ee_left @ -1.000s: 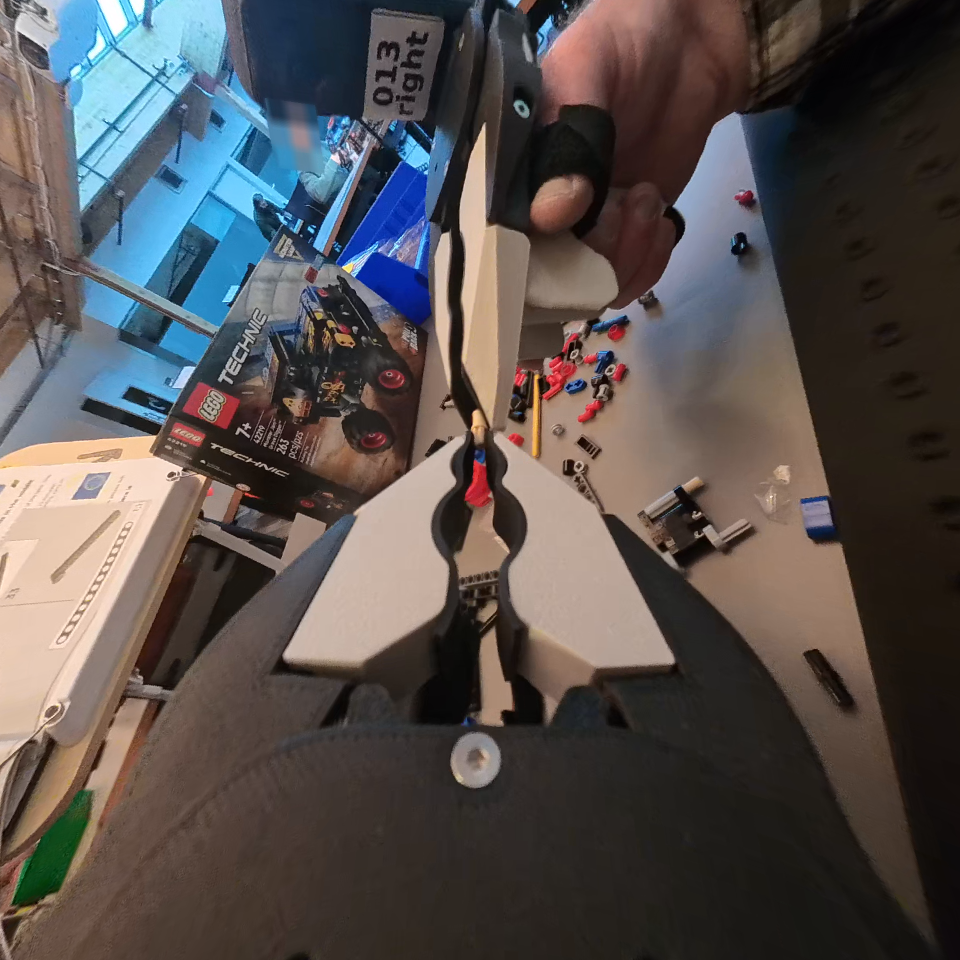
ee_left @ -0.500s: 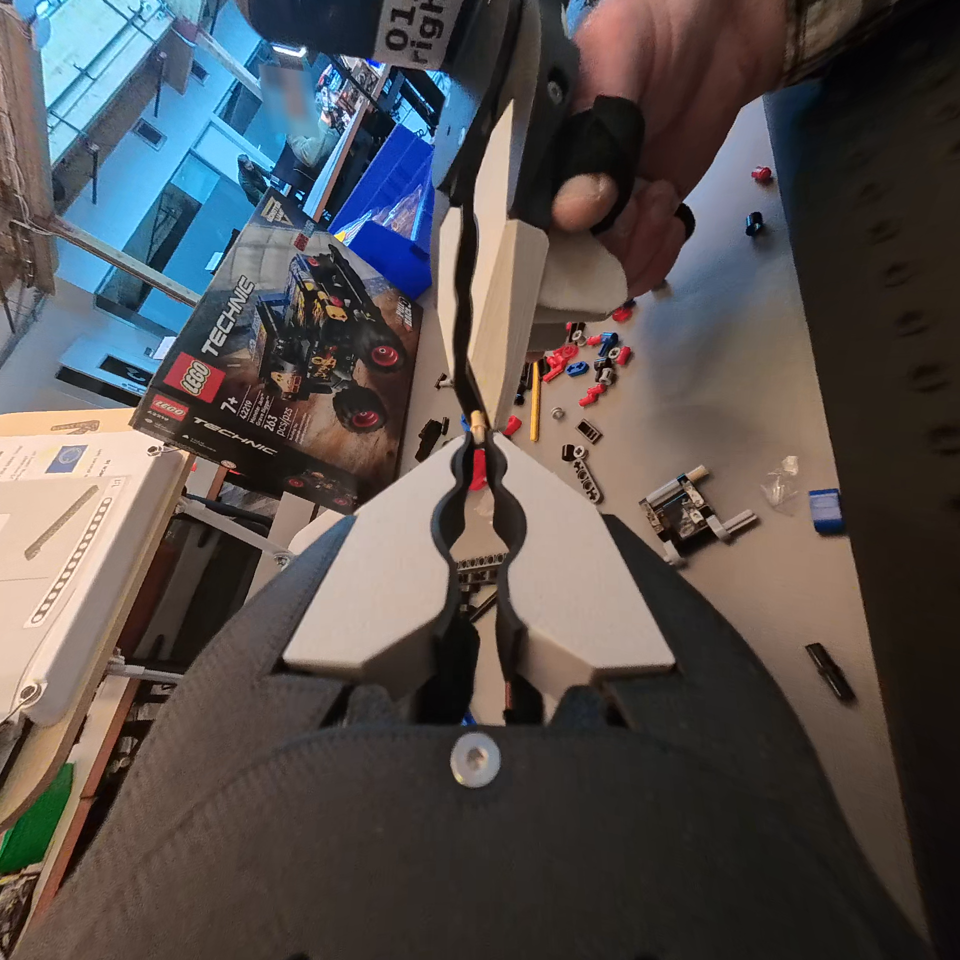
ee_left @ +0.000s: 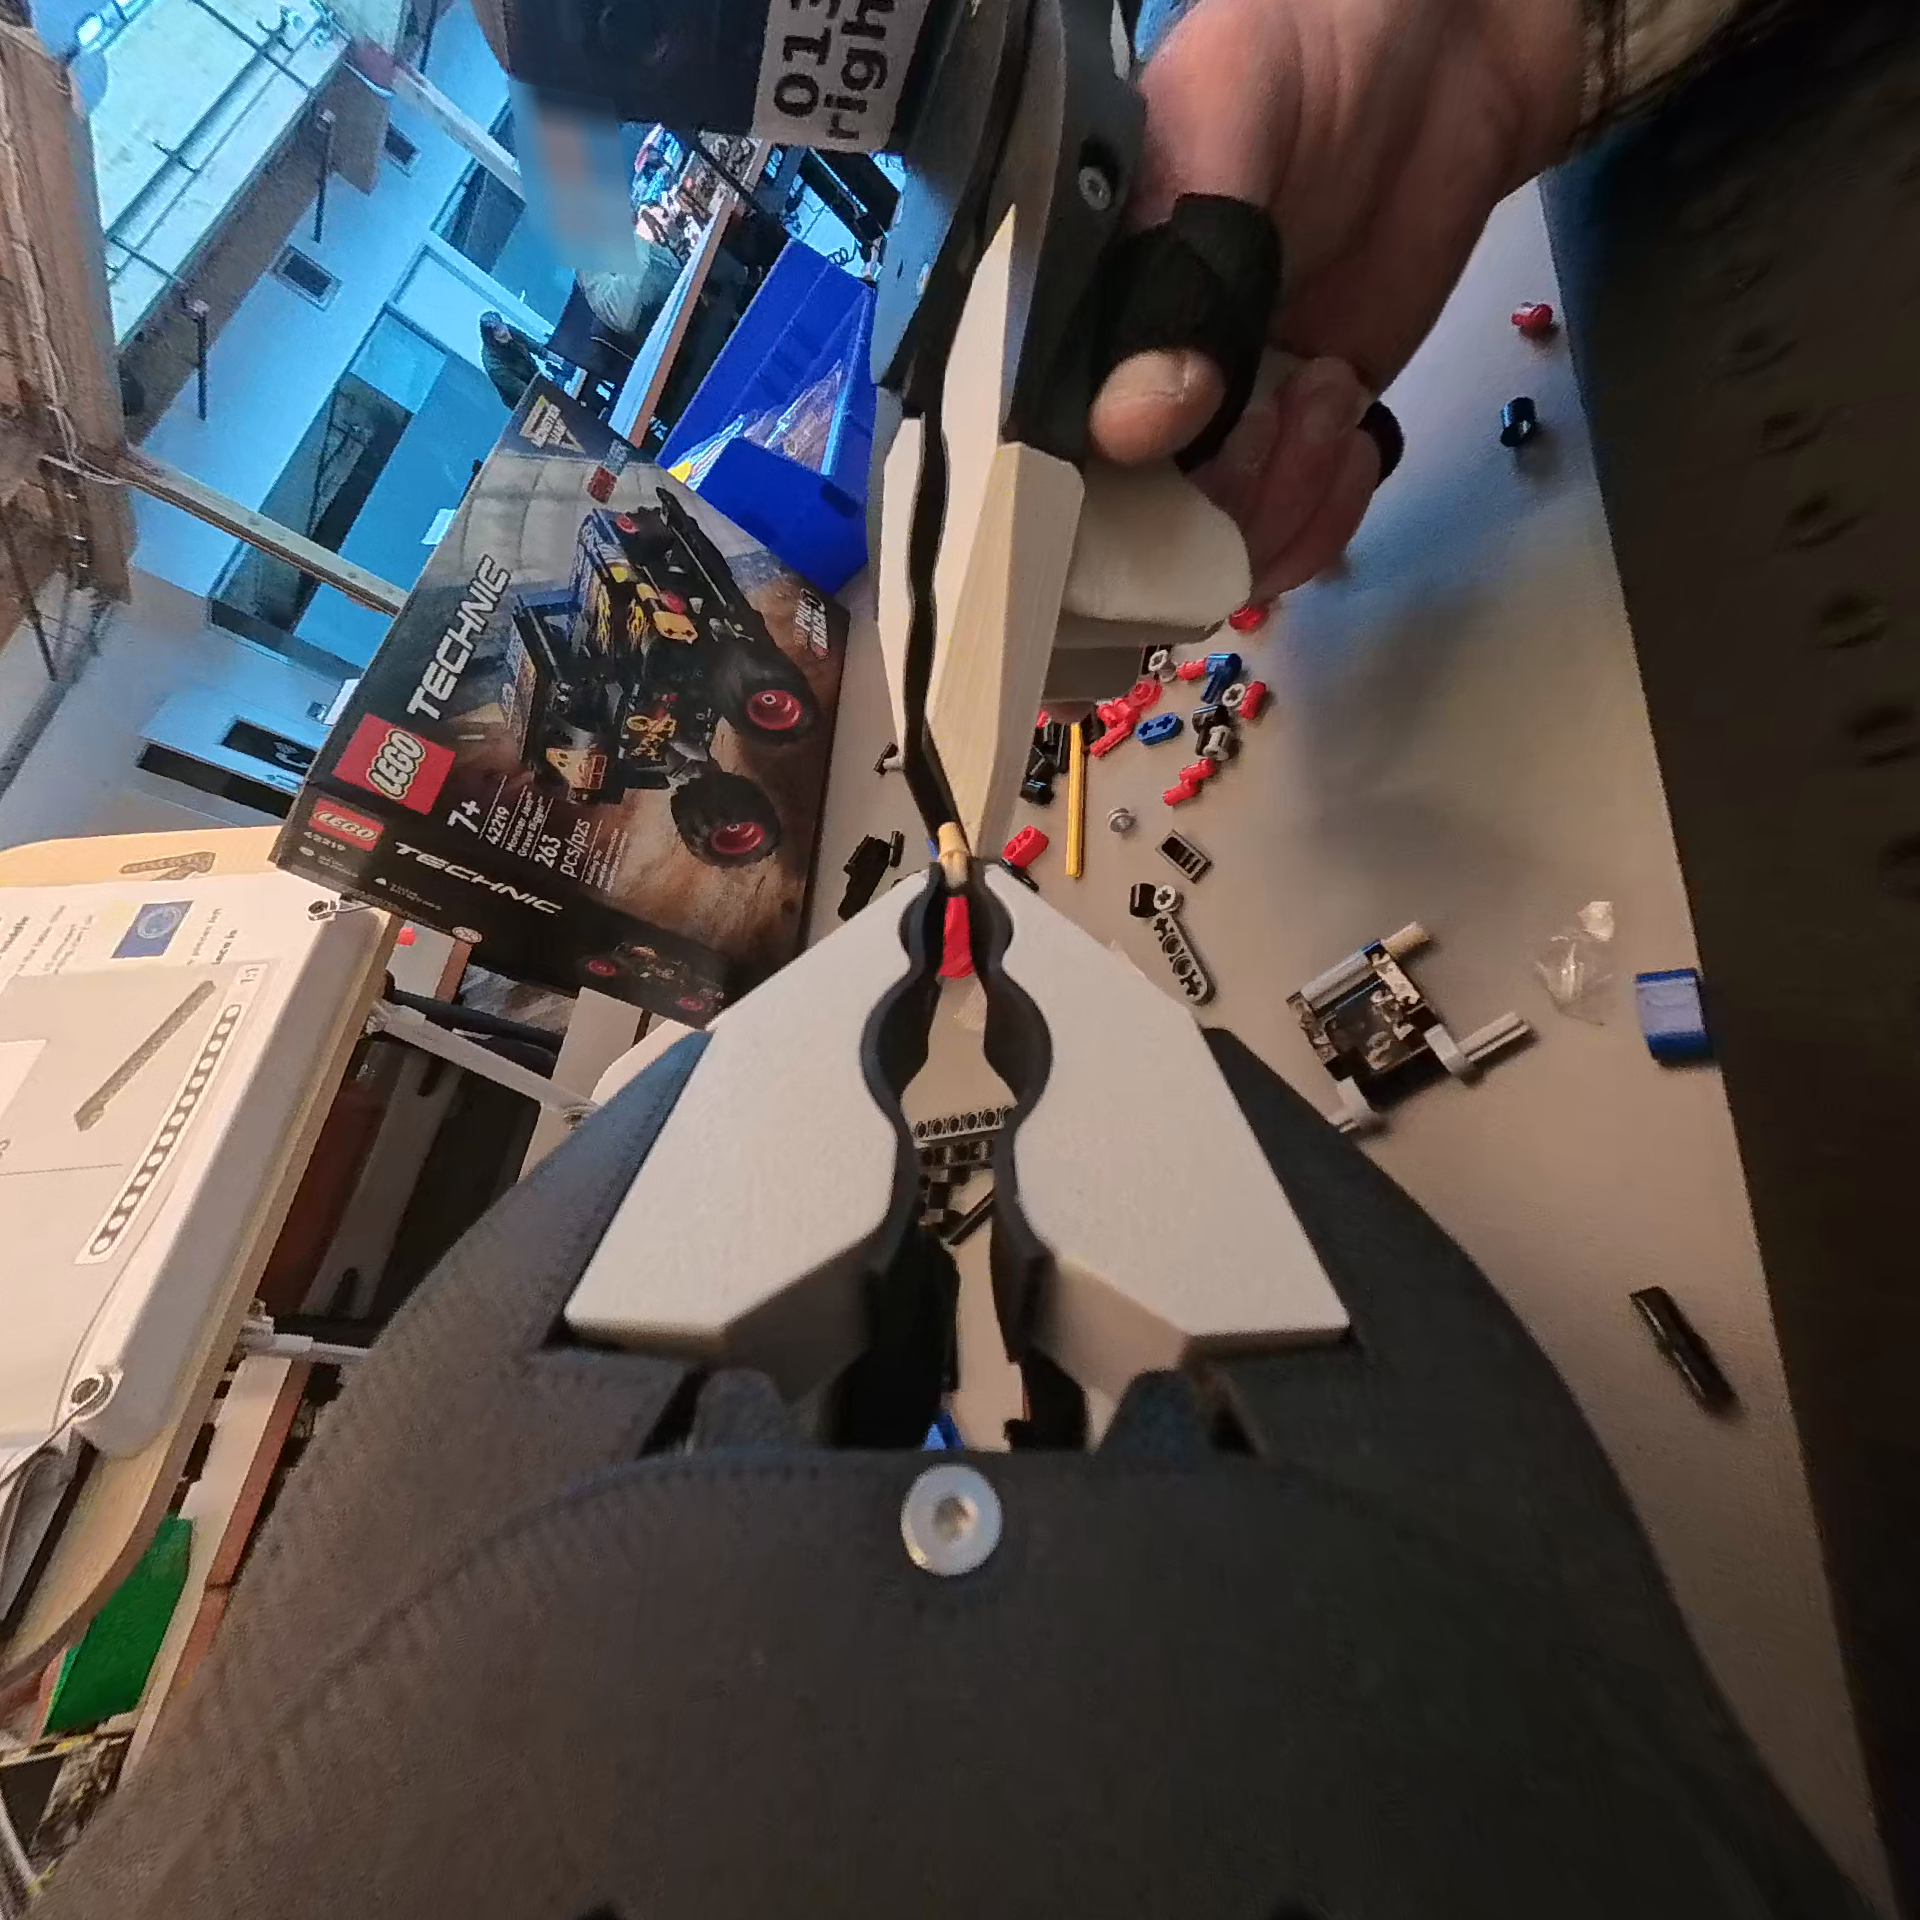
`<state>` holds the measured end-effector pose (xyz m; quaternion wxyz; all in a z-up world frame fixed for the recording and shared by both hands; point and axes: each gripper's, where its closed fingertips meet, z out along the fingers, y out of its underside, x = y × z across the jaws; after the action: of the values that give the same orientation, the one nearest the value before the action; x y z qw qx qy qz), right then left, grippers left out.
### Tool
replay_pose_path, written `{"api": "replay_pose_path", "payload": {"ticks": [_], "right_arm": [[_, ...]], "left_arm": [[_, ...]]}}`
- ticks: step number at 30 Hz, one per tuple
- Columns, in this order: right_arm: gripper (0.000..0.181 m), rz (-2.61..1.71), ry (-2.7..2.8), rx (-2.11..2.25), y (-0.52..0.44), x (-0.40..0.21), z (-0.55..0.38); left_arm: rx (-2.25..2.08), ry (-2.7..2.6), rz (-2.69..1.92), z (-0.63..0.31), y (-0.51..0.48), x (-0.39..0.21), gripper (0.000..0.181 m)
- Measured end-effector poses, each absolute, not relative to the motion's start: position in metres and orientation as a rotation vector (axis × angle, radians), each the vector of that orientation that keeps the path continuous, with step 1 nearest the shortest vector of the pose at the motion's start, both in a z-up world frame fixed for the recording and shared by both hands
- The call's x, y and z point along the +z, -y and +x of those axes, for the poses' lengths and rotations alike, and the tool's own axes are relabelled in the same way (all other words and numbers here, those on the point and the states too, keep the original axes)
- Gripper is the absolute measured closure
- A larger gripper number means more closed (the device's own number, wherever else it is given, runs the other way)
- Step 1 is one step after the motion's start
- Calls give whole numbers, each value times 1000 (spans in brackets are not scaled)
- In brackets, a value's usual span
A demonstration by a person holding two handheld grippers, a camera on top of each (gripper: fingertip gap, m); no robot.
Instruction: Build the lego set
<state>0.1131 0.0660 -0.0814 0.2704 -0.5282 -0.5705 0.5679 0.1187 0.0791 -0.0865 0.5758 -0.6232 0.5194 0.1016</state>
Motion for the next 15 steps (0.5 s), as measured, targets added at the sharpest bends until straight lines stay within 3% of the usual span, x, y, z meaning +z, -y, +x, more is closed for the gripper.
{"api": "replay_pose_path", "payload": {"ticks": [15], "right_arm": [[176,-1466,1547,1558,-67,-87,113]], "left_arm": [[505,-1340,-1358,116,-80,-93,180]]}}
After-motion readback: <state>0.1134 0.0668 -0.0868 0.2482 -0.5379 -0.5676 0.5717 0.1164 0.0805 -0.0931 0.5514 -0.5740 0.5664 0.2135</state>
